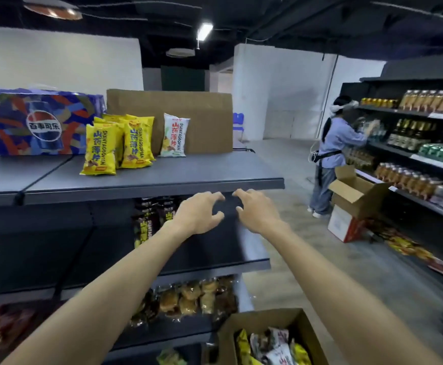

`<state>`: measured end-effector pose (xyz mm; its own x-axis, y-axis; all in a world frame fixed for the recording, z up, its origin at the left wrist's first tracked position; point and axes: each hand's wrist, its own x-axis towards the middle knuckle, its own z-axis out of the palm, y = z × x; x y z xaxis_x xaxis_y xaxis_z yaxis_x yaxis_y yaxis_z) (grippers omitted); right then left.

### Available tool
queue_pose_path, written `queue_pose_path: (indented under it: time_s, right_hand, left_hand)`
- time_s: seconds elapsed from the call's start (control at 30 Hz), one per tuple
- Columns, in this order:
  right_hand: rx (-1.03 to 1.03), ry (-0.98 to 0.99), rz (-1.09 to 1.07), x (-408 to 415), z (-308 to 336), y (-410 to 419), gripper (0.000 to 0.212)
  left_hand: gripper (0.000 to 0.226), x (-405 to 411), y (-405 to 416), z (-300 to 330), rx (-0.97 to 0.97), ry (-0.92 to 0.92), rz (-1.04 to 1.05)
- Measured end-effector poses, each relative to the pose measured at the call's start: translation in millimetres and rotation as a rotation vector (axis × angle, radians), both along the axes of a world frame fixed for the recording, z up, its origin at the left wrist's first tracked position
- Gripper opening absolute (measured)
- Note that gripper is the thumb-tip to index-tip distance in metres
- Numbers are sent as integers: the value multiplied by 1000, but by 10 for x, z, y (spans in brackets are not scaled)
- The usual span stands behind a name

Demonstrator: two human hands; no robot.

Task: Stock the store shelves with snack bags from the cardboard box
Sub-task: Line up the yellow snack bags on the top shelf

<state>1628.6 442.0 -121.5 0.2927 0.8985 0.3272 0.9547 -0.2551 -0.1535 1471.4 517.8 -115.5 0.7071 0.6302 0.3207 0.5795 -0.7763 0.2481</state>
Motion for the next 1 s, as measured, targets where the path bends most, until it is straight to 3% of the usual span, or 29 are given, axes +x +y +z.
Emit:
queue_pose_path:
  time_s: [0.27, 0.4, 0.9, 1.0]
  right_hand:
    - [-110, 147, -223, 825, -834, -1241, 38]
    - [-187, 238, -321, 1006, -1359, -1588, 39]
    - [-376, 470, -513, 896, -2906, -1769, 30]
    - [-436, 489, -521, 932, -3191, -1788, 26]
  left_hand:
    - [45, 1075, -813, -797, -137, 158, -234]
    - [46, 1349, -926, -1343, -311, 306, -374]
    - [15, 1357, -911, -3009, -314, 284, -383]
    - [21, 1327, -921, -3326, -373, 317, -388]
